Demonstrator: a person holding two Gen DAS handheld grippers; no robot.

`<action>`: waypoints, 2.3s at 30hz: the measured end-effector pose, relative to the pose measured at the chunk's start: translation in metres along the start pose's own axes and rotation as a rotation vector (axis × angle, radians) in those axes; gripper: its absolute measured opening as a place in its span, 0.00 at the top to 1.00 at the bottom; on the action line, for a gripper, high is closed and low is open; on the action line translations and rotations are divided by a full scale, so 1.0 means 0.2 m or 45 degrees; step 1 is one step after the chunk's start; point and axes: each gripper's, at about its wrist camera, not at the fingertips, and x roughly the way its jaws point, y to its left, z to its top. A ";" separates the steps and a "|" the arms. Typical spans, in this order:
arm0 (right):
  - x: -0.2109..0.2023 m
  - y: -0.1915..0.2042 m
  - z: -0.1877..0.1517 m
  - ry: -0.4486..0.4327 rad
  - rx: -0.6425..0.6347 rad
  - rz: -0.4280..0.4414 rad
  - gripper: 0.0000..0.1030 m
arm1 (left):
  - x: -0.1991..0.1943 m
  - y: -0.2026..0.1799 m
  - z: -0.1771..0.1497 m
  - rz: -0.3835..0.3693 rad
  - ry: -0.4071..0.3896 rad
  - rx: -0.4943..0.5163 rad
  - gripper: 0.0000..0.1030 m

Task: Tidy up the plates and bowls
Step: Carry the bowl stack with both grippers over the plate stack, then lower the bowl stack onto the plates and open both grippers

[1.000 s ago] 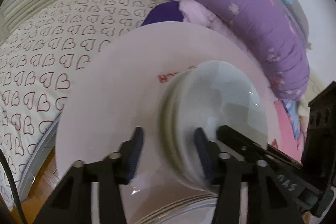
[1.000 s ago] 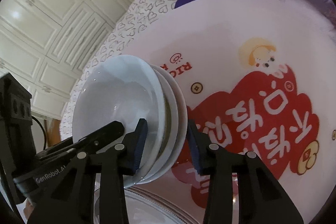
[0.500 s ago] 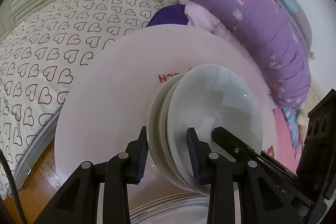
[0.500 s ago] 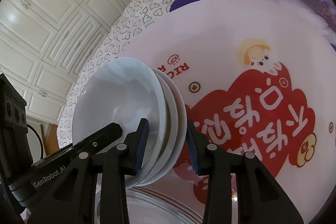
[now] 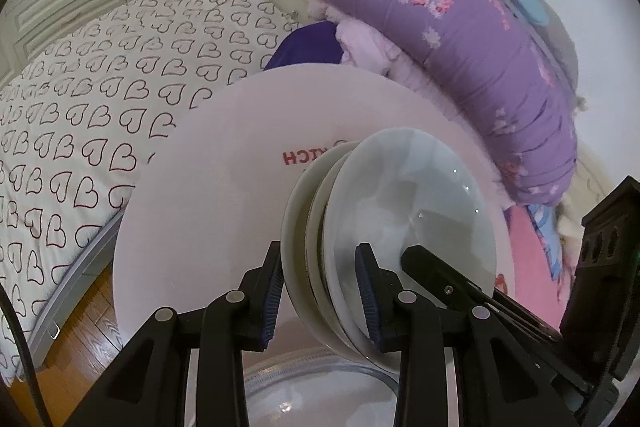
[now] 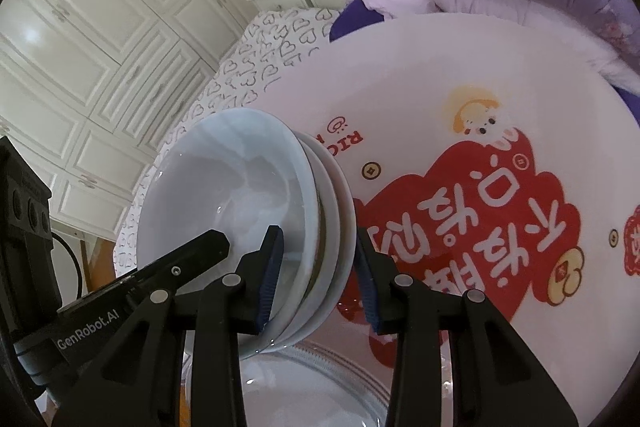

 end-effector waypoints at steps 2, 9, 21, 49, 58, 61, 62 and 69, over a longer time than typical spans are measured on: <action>-0.04 0.01 -0.01 -0.016 -0.003 0.005 0.65 | -0.06 -0.01 -0.02 -0.004 -0.015 0.008 0.71; -0.22 0.07 -0.09 -0.069 -0.029 0.014 0.65 | -0.32 -0.06 -0.18 -0.004 -0.089 0.046 0.71; -0.37 0.08 -0.39 -0.073 -0.035 0.004 0.65 | -0.61 -0.02 -0.65 -0.035 -0.110 0.012 0.71; -0.27 0.07 -0.75 -0.016 -0.071 -0.039 0.65 | -0.58 0.05 -0.93 0.000 -0.057 -0.033 0.71; -0.28 0.10 -0.77 -0.053 -0.098 -0.039 0.41 | -0.62 0.08 -0.96 0.015 -0.117 0.022 0.61; -0.33 0.04 -0.76 -0.120 -0.028 -0.026 0.07 | -0.70 0.10 -0.97 0.073 -0.199 0.036 0.21; -0.35 0.03 -0.76 -0.142 -0.012 -0.010 0.00 | -0.73 0.11 -0.98 0.084 -0.227 0.034 0.00; -0.48 0.04 -0.76 -0.249 -0.025 0.007 0.00 | -0.88 0.09 -1.05 0.138 -0.360 0.103 0.01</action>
